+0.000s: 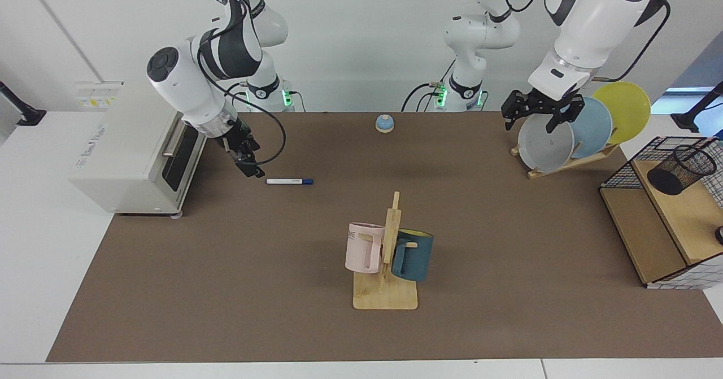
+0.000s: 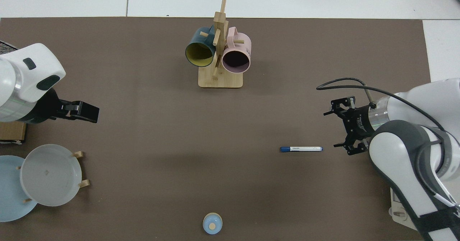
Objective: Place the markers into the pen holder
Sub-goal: 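Move the open right gripper over the blue-capped white marker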
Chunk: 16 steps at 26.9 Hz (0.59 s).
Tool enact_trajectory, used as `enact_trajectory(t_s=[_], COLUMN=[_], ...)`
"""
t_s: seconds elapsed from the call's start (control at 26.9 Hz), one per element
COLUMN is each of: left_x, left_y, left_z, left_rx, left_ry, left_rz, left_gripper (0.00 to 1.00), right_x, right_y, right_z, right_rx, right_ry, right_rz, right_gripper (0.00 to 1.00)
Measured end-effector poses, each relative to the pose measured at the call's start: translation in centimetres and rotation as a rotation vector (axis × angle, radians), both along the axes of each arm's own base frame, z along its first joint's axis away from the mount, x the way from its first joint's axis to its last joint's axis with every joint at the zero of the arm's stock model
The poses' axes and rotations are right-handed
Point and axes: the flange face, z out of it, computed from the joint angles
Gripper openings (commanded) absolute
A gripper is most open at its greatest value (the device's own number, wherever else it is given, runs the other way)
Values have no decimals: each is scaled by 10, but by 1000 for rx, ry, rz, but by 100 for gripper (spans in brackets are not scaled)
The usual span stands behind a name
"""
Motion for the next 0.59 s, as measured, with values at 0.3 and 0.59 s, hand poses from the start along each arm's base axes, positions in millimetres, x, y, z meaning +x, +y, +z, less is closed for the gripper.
enact_trajectory(t_s=[0.3,0.59], left_x=[3,6], left_y=[7,13], left_z=[-1,-1], left_rx=[-2,-4], left_ry=[-17,-33], left_rz=[10,9], left_gripper=[100,100], right_x=[-14,-26], right_y=[0,-17], right_z=[-50,-74], right_rx=[74,169], right_ry=[58,80], right_rz=[-99,-188], right_gripper=[100,100])
